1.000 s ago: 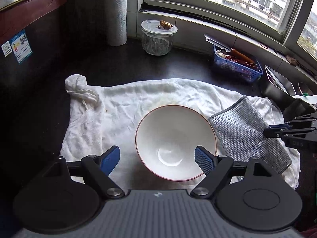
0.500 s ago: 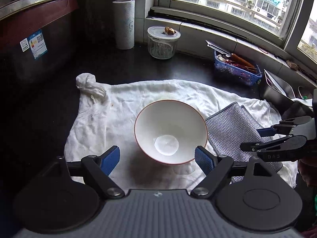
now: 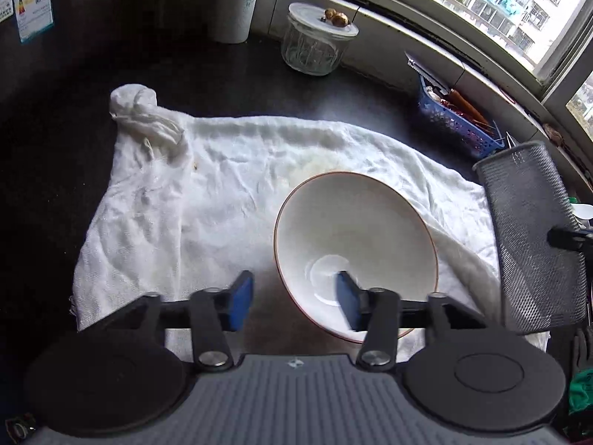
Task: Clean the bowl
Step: 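Lift the mesh pad with the right gripper while the left gripper grasps the bowl rim, then tilt the bowl up with the left gripper while the right gripper pushes the pad inside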
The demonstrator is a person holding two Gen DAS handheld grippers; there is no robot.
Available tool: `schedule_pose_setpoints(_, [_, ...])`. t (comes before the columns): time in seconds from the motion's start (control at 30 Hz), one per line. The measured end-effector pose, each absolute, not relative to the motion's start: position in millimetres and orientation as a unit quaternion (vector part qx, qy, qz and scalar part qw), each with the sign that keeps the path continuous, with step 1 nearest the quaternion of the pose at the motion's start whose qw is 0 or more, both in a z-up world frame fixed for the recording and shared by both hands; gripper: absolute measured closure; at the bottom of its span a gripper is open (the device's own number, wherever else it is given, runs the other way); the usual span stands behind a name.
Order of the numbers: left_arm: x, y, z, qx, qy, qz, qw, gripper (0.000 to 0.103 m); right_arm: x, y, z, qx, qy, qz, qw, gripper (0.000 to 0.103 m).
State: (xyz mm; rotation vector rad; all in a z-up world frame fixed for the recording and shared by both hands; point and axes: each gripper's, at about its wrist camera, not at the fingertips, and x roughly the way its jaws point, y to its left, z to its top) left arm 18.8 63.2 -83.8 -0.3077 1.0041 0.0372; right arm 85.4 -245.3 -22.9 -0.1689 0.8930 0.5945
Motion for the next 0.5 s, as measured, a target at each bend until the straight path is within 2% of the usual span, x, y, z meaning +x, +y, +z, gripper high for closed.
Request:
schedule_pose_setpoints(0.07, [20.7,66.0,-89.6,-0.161,0.482,0.011,0.861,0.084,84.2,-244.9,-9.3,-0.07,0.405,0.287,0.865,0.095])
schedule_pose_setpoints(0.17, [20.8,63.8,-90.0,-0.167,0.476,0.014,0.863,0.087,81.4,-232.0,4.3,-0.065,0.373,0.314,0.871,0.095])
schedule_pose_setpoints(0.3, [20.9,41.9,-78.0,-0.106,0.452,0.014,0.886,0.094,79.5,-201.5,11.1,-0.074,0.342,0.365,0.863,0.095])
schedule_pose_setpoints(0.5, [18.3,10.6,-61.5,-0.029,0.431,0.003,0.902,0.094,57.1,-154.9,-8.3,-0.162,0.313,0.434,0.829,0.095])
